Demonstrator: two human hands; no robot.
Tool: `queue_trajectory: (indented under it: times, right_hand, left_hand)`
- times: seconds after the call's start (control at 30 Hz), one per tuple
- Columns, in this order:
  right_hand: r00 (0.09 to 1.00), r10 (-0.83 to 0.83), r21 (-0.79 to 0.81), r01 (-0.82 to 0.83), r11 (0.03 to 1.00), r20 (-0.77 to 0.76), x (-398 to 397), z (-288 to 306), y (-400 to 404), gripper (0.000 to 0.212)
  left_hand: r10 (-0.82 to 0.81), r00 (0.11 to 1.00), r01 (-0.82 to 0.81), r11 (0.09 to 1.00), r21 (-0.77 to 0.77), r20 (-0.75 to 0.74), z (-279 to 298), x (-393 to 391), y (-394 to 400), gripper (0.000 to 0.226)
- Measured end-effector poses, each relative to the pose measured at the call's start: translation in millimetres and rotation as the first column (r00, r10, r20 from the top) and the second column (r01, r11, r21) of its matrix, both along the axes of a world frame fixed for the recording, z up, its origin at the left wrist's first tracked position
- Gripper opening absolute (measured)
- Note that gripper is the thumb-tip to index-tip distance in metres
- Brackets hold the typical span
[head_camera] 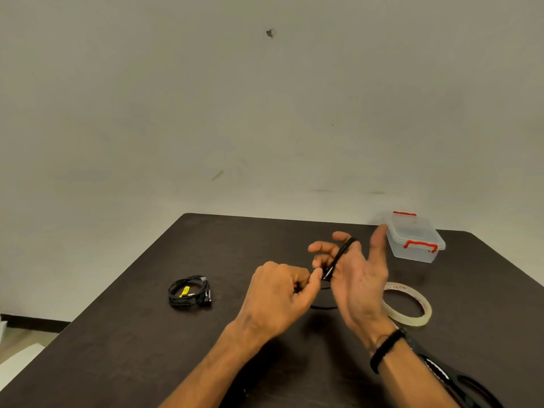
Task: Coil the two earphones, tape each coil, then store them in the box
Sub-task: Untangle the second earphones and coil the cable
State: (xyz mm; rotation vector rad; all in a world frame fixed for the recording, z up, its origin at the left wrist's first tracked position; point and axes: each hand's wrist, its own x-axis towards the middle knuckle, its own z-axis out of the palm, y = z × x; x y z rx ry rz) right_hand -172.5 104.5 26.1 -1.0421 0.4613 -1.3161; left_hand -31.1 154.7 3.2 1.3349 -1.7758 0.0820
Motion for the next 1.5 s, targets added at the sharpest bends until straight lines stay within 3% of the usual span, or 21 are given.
queue_trajectory:
  times: [0.23, 0.37, 0.63, 0.8, 0.93, 1.07, 1.23, 1.5]
  right_hand:
    - [0.923, 0.17, -0.057, -0.201, 0.978, -0.346, 11, -7, 9, 0.095]
    - [0.823, 0.138, -0.124, -0.244, 0.962, -0.551, 15, -10, 15, 0.09]
    - [0.679, 0.191, -0.099, -0.364, 0.926, -0.708, 22, -8, 28, 0.099]
    - [0.66, 0.434, 0.061, -0.508, 0.859, -0.613, 28, -5, 34, 0.088]
    - [0.602, 0.652, 0.185, -0.653, 0.734, -0.462, 30, -2, 35, 0.081]
    - [0.563, 0.781, 0.268, -0.736, 0.622, -0.27, 27, 2, 33, 0.085]
    - [0.521, 0.85, 0.237, -0.819, 0.523, -0.077, 21, 7, 32, 0.088]
    - [0.599, 0.793, 0.17, -0.798, 0.578, 0.114, 12, 8, 22, 0.09]
  left_hand:
    - [0.044, 0.999, -0.047, 0.989, -0.138, -0.029, 6, 14, 2, 0.053]
    - [0.217, 0.976, -0.219, 0.948, -0.232, -0.031, 15, 29, 2, 0.062]
    - [0.284, 0.954, -0.301, 0.918, -0.258, -0.1, 20, 45, 1, 0.061]
    - [0.257, 0.936, -0.307, 0.93, -0.2, -0.241, 19, 48, -1, 0.064]
    - [0.211, 0.881, -0.274, 0.957, -0.094, -0.423, 17, 43, -4, 0.069]
    - [0.191, 0.836, -0.227, 0.974, -0.006, -0.515, 17, 38, -6, 0.071]
    - [0.15, 0.816, -0.115, 0.989, 0.098, -0.559, 11, 38, -9, 0.07]
    - [0.191, 0.796, 0.011, 0.944, 0.33, -0.574, 3, 18, -4, 0.05]
